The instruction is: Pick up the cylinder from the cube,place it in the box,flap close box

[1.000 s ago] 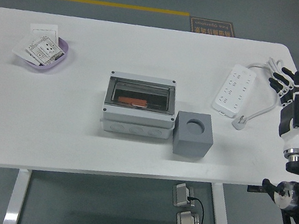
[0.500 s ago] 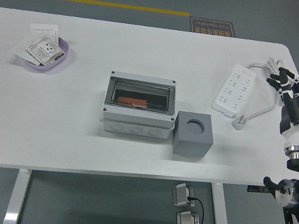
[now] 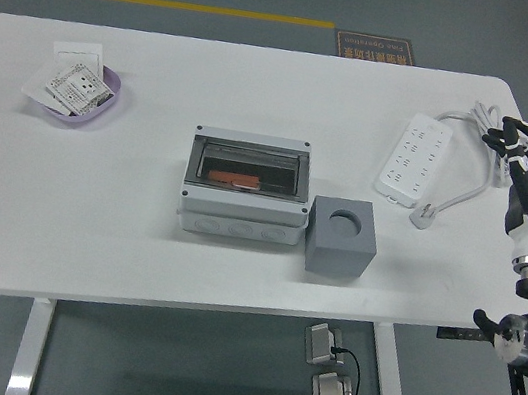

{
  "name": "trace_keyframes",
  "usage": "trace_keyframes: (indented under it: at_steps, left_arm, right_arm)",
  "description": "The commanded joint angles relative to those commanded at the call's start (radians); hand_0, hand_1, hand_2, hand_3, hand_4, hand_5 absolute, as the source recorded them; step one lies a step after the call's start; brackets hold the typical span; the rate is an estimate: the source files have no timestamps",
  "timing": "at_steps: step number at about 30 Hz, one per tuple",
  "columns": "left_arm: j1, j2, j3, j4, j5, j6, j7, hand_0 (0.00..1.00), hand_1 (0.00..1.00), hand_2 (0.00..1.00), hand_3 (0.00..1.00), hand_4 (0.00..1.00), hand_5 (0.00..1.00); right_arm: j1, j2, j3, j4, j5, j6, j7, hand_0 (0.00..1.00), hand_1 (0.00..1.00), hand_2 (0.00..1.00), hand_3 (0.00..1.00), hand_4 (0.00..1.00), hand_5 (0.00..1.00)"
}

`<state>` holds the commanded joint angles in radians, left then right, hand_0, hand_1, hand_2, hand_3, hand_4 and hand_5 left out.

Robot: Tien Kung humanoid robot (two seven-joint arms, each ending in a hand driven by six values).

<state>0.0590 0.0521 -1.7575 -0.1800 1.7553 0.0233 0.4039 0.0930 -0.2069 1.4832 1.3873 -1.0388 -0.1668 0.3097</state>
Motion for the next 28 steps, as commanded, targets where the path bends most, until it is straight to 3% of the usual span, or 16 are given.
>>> trace_keyframes:
  at_steps: [28]
  left_arm:
    - [0.016, -0.016, 0.005, 0.0, -0.026, 0.007, 0.0, 0.638, 0.677, 0.644, 0.636, 0.732, 0.479]
  right_arm:
    - [-0.01, -0.012, 0.014, 0.031, -0.036, -0.02, -0.008, 0.708, 0.562, 0.523, 0.58, 0.952, 0.557]
